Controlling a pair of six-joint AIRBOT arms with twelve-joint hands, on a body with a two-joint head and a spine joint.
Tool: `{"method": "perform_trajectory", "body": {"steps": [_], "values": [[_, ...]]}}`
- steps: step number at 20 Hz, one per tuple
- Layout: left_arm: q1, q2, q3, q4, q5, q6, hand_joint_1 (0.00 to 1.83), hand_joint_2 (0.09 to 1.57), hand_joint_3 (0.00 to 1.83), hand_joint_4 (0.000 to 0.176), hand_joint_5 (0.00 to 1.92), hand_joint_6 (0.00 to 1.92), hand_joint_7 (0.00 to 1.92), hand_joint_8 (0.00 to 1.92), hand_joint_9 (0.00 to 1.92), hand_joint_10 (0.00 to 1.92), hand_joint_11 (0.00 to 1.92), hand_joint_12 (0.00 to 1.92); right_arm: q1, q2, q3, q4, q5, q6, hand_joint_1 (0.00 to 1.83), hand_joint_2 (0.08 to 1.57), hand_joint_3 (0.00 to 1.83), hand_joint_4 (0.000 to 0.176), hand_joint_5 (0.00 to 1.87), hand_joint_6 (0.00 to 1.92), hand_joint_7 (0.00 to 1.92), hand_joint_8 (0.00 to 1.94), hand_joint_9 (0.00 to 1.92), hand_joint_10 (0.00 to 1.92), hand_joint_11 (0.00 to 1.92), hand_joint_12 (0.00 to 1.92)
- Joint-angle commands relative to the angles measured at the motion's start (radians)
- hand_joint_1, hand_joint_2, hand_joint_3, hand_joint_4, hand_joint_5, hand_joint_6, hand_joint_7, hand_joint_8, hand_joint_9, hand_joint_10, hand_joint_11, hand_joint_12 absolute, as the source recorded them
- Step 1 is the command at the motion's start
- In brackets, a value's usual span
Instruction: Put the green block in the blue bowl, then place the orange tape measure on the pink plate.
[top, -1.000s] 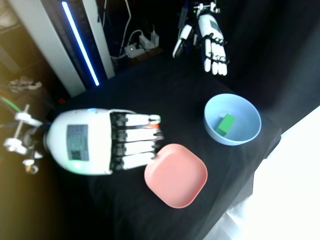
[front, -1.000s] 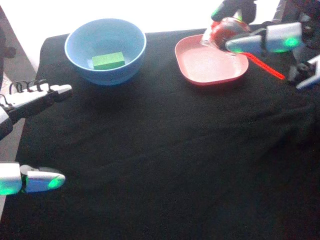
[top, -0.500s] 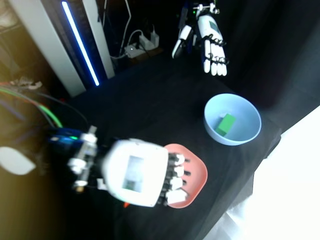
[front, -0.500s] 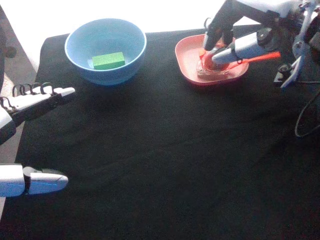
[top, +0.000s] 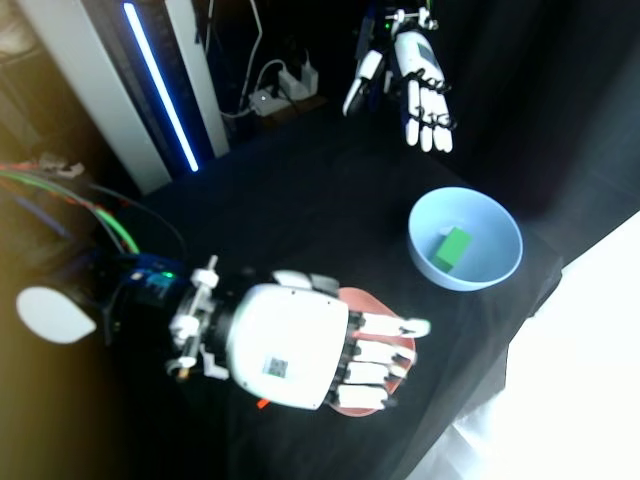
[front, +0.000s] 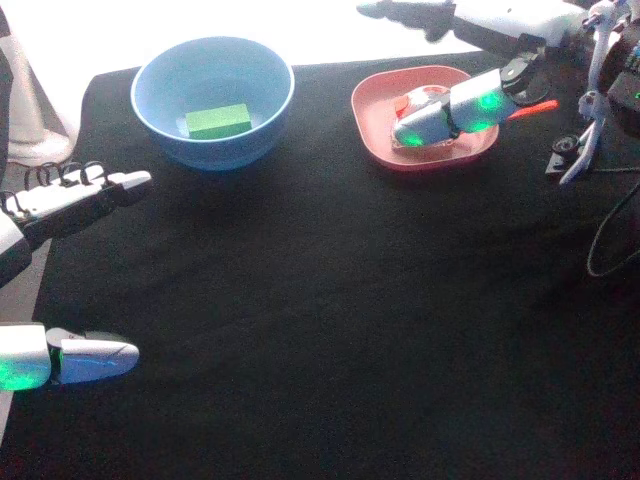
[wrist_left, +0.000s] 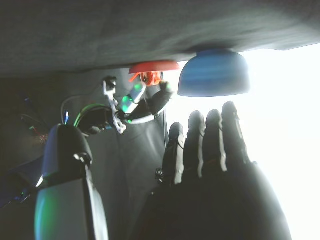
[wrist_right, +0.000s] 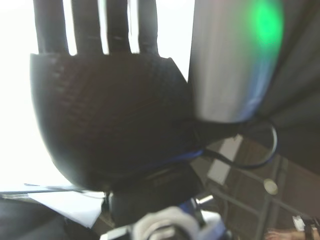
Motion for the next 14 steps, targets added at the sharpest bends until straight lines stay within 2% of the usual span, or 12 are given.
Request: {"method": "perform_trajectory", "body": {"steps": [1,2,3,4,5,7,9,10,11,12,13,14], "values": [[-0.005,0.000,0.000,-0.013,-0.127,-0.010,0.76,0.89,0.00,0.072,0.17,0.01,0.16,0.01,0.06,0.02,0.00,0.00,0.013,0.020,-0.013,0.053,0.144,0.005,0.71,0.79,0.00,0.176,0.00,0.00,0.00,0.00,0.09,0.00,0.00,0.94],[-0.005,0.000,-0.001,-0.015,-0.132,-0.010,0.75,0.89,0.00,0.064,0.16,0.01,0.15,0.01,0.06,0.01,0.00,0.00,0.013,0.042,-0.035,0.062,0.176,0.005,0.70,0.78,0.00,0.176,0.00,0.00,0.00,0.00,0.02,0.00,0.00,0.83],[-0.003,0.000,-0.003,-0.017,-0.140,-0.010,0.75,0.89,0.00,0.064,0.17,0.01,0.15,0.01,0.06,0.01,0.00,0.00,0.013,0.081,-0.067,0.087,0.219,0.005,0.70,0.79,0.00,0.176,0.00,0.00,0.00,0.00,0.00,0.00,0.00,0.51],[-0.001,0.001,-0.004,-0.021,-0.150,-0.010,0.75,0.89,0.00,0.074,0.16,0.01,0.16,0.01,0.06,0.01,0.00,0.00,0.013,0.124,-0.098,0.112,0.269,0.005,0.69,0.80,0.00,0.176,0.00,0.00,0.00,0.00,0.00,0.00,0.00,0.10],[0.002,0.002,-0.005,-0.023,-0.159,-0.011,0.74,0.90,0.00,0.083,0.16,0.00,0.16,0.01,0.06,0.01,0.00,0.00,0.012,0.158,-0.126,0.128,0.307,0.005,0.68,0.80,0.00,0.176,0.00,0.00,0.00,0.00,0.00,0.00,0.00,0.02],[0.024,0.015,-0.019,-0.036,-0.210,-0.011,0.77,0.90,0.00,0.114,0.15,0.00,0.11,0.00,0.03,0.00,0.00,0.00,-0.023,0.250,-0.216,0.167,0.416,0.005,0.66,0.78,0.00,0.176,0.00,0.00,0.00,0.00,0.00,0.00,0.00,0.00],[0.078,0.028,-0.042,-0.069,-0.291,-0.010,0.85,0.87,0.00,0.158,0.11,0.00,0.08,0.00,0.00,0.00,0.00,0.00,-0.099,0.331,-0.305,0.228,0.558,0.005,0.64,0.78,0.00,0.176,0.00,0.00,0.00,0.00,0.00,0.00,0.00,0.00],[0.091,0.031,-0.049,-0.075,-0.313,-0.010,0.86,0.85,0.00,0.163,0.13,0.01,0.10,0.01,0.03,0.01,0.00,0.00,-0.124,0.352,-0.330,0.246,0.599,0.005,0.78,0.79,0.00,0.176,0.00,0.00,0.00,0.00,0.00,0.00,0.00,0.00],[0.116,0.035,-0.060,-0.087,-0.345,-0.010,0.88,0.85,0.00,0.129,0.14,0.01,0.10,0.01,0.01,0.00,0.00,0.00,-0.164,0.381,-0.366,0.278,0.663,0.005,0.81,0.80,0.00,0.176,0.00,0.00,0.00,0.00,0.00,0.00,0.00,0.00],[0.162,0.037,-0.080,-0.119,-0.407,-0.009,0.84,0.82,0.00,0.154,0.10,0.00,0.02,0.00,0.00,0.00,0.00,0.00,-0.255,0.421,-0.424,0.347,0.766,0.005,0.89,0.82,0.01,0.176,0.00,0.00,0.00,0.00,0.00,0.00,0.00,0.00],[0.171,0.037,-0.084,-0.125,-0.420,-0.008,0.84,0.82,0.00,0.154,0.10,0.00,0.02,0.00,0.00,0.00,0.00,0.00,-0.277,0.427,-0.440,0.364,0.789,0.003,0.89,0.82,0.01,0.176,0.00,0.00,0.00,0.00,0.00,0.00,0.00,0.00],[0.188,0.036,-0.092,-0.140,-0.442,-0.007,0.82,0.83,0.00,0.172,0.04,0.00,0.00,0.00,0.00,0.00,0.00,0.00,-0.321,0.437,-0.464,0.398,0.837,-0.011,0.89,0.81,0.00,0.176,0.00,0.00,0.00,0.00,0.00,0.00,0.00,0.00]]}}
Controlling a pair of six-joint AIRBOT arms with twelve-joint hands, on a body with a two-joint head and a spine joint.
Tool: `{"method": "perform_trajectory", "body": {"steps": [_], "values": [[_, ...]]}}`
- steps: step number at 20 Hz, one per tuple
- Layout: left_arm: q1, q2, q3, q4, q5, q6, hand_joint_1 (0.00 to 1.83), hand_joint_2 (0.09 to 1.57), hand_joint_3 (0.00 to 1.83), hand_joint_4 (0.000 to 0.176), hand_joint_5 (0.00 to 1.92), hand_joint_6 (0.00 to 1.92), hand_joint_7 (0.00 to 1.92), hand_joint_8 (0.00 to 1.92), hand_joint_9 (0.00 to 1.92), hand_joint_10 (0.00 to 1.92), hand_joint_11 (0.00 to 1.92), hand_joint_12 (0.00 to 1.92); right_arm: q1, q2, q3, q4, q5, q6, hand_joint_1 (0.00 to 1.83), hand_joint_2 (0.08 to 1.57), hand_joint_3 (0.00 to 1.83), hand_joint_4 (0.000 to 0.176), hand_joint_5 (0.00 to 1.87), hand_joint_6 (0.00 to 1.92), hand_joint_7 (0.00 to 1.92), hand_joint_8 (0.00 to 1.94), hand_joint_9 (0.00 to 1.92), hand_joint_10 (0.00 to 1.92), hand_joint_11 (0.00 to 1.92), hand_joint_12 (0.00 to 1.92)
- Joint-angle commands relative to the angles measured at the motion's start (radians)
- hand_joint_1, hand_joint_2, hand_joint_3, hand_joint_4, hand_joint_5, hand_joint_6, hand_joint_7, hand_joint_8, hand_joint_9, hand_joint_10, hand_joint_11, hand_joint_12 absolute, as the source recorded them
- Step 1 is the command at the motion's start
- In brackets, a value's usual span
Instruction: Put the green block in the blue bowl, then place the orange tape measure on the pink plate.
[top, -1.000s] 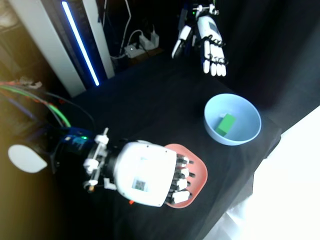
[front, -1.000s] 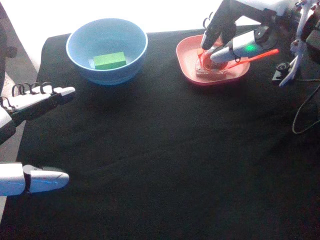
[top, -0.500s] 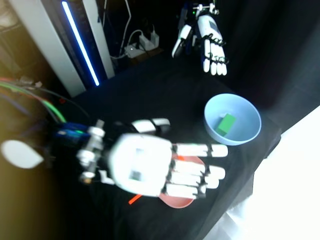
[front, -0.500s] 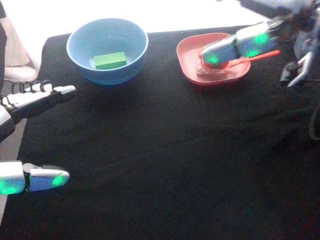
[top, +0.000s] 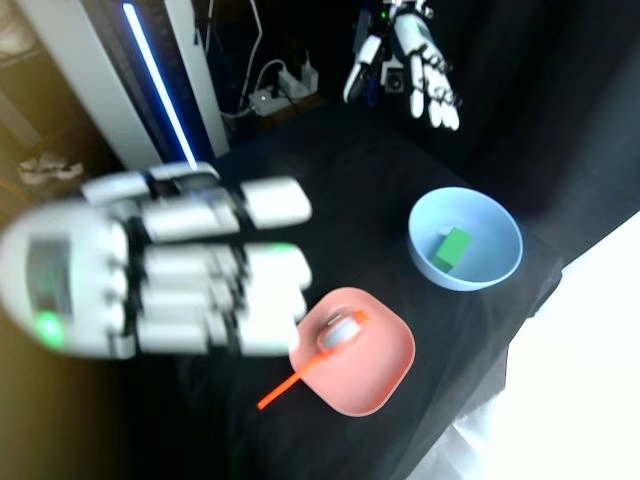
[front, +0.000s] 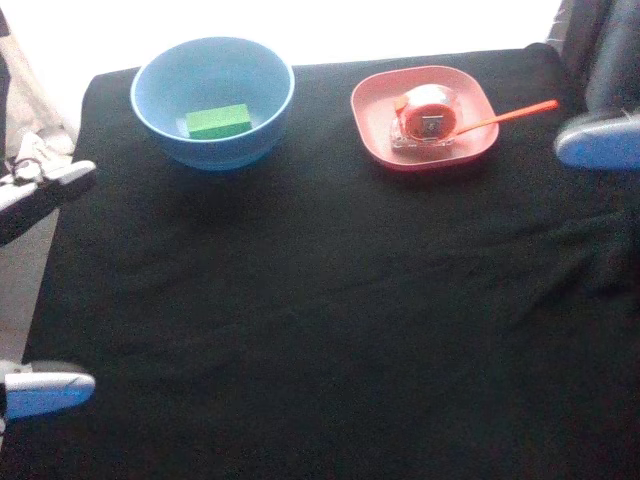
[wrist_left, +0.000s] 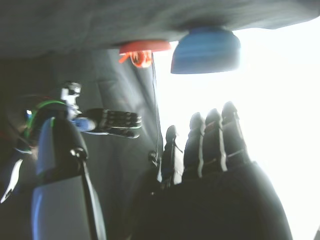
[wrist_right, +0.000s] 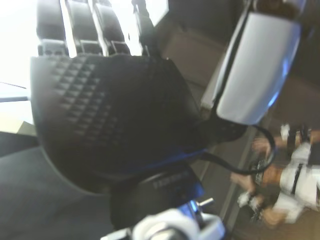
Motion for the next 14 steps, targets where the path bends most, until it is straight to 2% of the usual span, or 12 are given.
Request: {"method": "perform_trajectory", "body": {"steps": [1,2,3,4,7,9,10,11,12,13,14], "values": [[0.003,0.004,-0.004,-0.026,-0.169,-0.002,0.77,0.83,0.00,0.175,0.01,0.00,0.00,0.00,0.00,0.00,0.00,0.00,-0.007,0.009,-0.012,0.085,0.183,-0.002,0.87,0.80,0.00,0.176,0.00,0.00,0.00,0.00,0.00,0.00,0.00,0.00],[0.020,0.003,-0.012,-0.034,-0.195,-0.001,0.72,0.83,0.00,0.176,0.00,0.00,0.00,0.00,0.00,0.00,0.00,0.00,-0.067,0.018,-0.047,0.130,0.241,-0.017,0.85,0.79,0.00,0.176,0.00,0.00,0.00,0.00,0.00,0.00,0.00,0.00],[0.024,0.003,-0.014,-0.037,-0.206,-0.001,0.69,0.84,0.00,0.157,0.00,0.00,0.00,0.00,0.00,0.00,0.01,0.00,-0.093,0.021,-0.061,0.151,0.265,-0.022,0.78,0.72,0.00,0.176,0.00,0.00,0.00,0.00,0.00,0.00,0.00,0.00],[0.025,0.004,-0.017,-0.039,-0.206,0.001,0.65,0.83,0.00,0.172,0.00,0.00,0.00,0.00,0.00,0.00,0.04,0.02,-0.142,0.024,-0.084,0.184,0.302,-0.026,0.74,0.72,0.00,0.176,0.00,0.00,0.00,0.00,0.00,0.00,0.00,0.00],[0.025,-0.005,-0.017,-0.052,-0.206,0.004,0.48,0.92,0.01,0.168,0.00,0.00,0.00,0.00,0.01,0.00,0.11,0.06,-0.269,0.025,-0.134,0.279,0.391,-0.026,0.75,0.76,0.01,0.176,0.00,0.00,0.00,0.00,0.00,0.00,0.00,0.00],[0.025,-0.006,-0.022,-0.051,-0.207,0.004,0.45,0.94,0.01,0.175,0.00,0.00,0.01,0.00,0.01,0.00,0.09,0.06,-0.289,0.017,-0.141,0.302,0.405,-0.026,0.72,0.76,0.01,0.176,0.00,0.00,0.00,0.00,0.00,0.00,0.00,0.00],[0.023,-0.006,-0.022,-0.050,-0.207,0.006,0.31,1.03,0.02,0.113,0.00,0.00,0.05,0.00,0.09,0.01,0.12,0.09,-0.289,0.010,-0.136,0.302,0.407,-0.026,0.69,0.88,0.02,0.133,0.00,0.00,0.00,0.00,0.00,0.00,0.02,0.01],[0.010,-0.007,-0.019,-0.051,-0.207,0.013,0.33,0.99,0.00,0.163,0.02,0.01,0.05,0.00,0.08,0.00,0.09,0.08,-0.289,0.004,-0.130,0.303,0.417,-0.026,0.75,0.94,0.03,0.167,0.00,0.00,0.00,0.00,0.00,0.00,0.00,0.00],[-0.015,-0.013,-0.010,-0.049,-0.207,0.020,0.33,0.99,0.00,0.163,0.02,0.01,0.05,0.00,0.08,0.00,0.09,0.08,-0.289,0.004,-0.128,0.307,0.435,-0.026,0.75,0.94,0.03,0.167,0.00,0.00,0.00,0.00,0.00,0.00,0.00,0.00],[-0.038,-0.019,-0.001,-0.043,-0.207,0.023,0.33,1.00,0.00,0.169,0.02,0.01,0.02,0.00,0.06,0.00,0.05,0.06,-0.289,0.004,-0.128,0.308,0.449,-0.026,0.76,1.01,0.02,0.174,0.00,0.00,0.00,0.00,0.00,0.00,0.00,0.00],[-0.077,-0.026,0.016,-0.027,-0.207,0.029,0.31,1.04,0.02,0.136,0.00,0.00,0.00,0.00,0.05,0.00,0.05,0.06,-0.289,0.006,-0.127,0.311,0.471,-0.026,0.71,1.04,0.02,0.176,0.00,0.00,0.00,0.00,0.00,0.00,0.00,0.00]]}}
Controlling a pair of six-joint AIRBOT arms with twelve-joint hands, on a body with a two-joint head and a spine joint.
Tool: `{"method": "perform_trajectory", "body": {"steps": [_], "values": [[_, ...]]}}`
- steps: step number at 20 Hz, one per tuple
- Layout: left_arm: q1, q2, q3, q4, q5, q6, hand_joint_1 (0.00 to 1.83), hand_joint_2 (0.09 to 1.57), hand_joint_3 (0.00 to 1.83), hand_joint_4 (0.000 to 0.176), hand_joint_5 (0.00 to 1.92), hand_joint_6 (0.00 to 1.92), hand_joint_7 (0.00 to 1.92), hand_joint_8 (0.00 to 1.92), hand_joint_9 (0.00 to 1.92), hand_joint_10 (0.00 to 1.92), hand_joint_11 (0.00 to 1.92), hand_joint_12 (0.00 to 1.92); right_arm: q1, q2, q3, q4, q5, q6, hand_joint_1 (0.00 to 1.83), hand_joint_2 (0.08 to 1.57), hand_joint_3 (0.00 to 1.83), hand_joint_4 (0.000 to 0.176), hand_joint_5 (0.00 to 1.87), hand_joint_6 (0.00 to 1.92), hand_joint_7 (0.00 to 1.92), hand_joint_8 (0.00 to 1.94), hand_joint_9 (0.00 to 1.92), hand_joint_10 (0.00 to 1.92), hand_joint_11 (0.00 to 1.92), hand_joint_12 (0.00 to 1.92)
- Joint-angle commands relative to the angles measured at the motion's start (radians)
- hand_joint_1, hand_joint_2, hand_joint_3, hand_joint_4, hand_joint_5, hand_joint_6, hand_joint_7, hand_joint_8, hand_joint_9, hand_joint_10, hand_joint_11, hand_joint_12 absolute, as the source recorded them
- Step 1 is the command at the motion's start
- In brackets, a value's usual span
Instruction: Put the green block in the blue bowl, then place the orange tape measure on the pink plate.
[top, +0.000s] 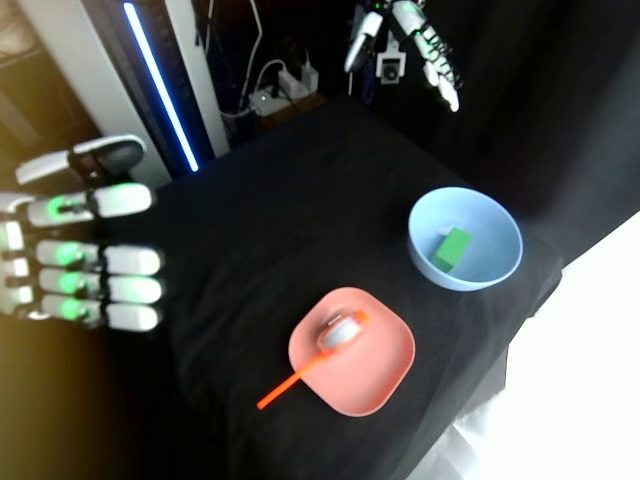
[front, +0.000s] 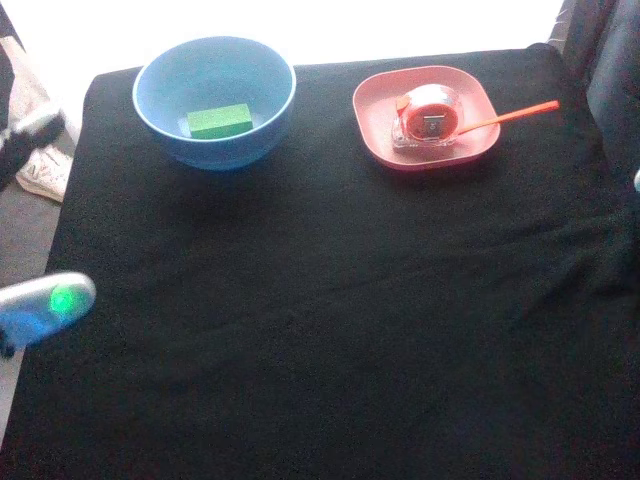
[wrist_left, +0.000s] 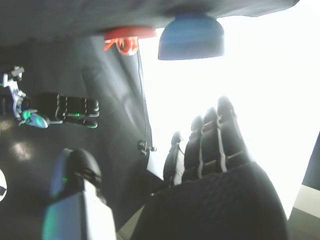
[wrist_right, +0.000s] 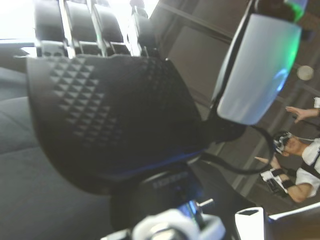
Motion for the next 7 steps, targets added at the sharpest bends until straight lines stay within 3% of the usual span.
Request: {"method": "perform_trajectory", "body": {"steps": [1,2,3,5,6,7], "values": [[-0.027,-0.002,0.010,0.017,-0.134,0.001,0.27,1.06,0.02,0.120,0.00,0.00,0.00,0.00,0.06,0.00,0.06,0.07,0.009,0.015,0.007,0.028,0.151,0.008,0.67,1.08,0.03,0.176,0.00,0.00,0.00,0.00,0.00,0.00,0.00,0.00],[-0.066,-0.004,0.021,0.043,-0.134,0.011,0.27,1.08,0.02,0.113,0.00,0.00,0.00,0.00,0.06,0.00,0.05,0.06,0.009,0.024,0.011,0.028,0.165,0.008,0.44,1.13,0.02,0.176,0.00,0.00,0.00,0.00,0.00,0.00,0.00,0.00],[-0.107,-0.005,0.029,0.070,-0.134,0.022,0.16,1.10,0.01,0.146,0.00,0.00,0.00,0.00,0.05,0.00,0.05,0.04,0.009,0.030,0.014,0.028,0.185,0.008,0.37,1.18,0.02,0.160,0.00,0.00,0.00,0.00,0.00,0.00,0.02,0.01],[-0.184,-0.008,0.045,0.130,-0.134,0.042,0.15,1.13,0.01,0.116,0.00,0.00,0.01,0.00,0.03,0.00,0.04,0.03,0.012,0.035,0.008,0.017,0.193,0.008,0.35,1.20,0.02,0.117,0.02,0.01,0.00,0.00,0.00,0.00,0.01,0.00],[-0.214,-0.005,0.046,0.155,-0.134,0.053,0.19,1.10,0.00,0.088,0.00,0.00,0.00,0.00,0.06,0.01,0.10,0.05,0.035,0.041,0.002,-0.002,0.193,0.007,0.52,1.12,0.00,0.094,0.00,0.00,0.00,0.00,0.00,0.00,0.07,0.03],[-0.232,0.000,0.047,0.175,-0.134,0.059,0.19,1.10,0.00,0.088,0.00,0.00,0.00,0.00,0.06,0.01,0.10,0.05,0.058,0.045,-0.002,-0.029,0.193,0.005,0.52,1.12,0.00,0.094,0.00,0.00,0.00,0.00,0.00,0.00,0.07,0.03]]}}
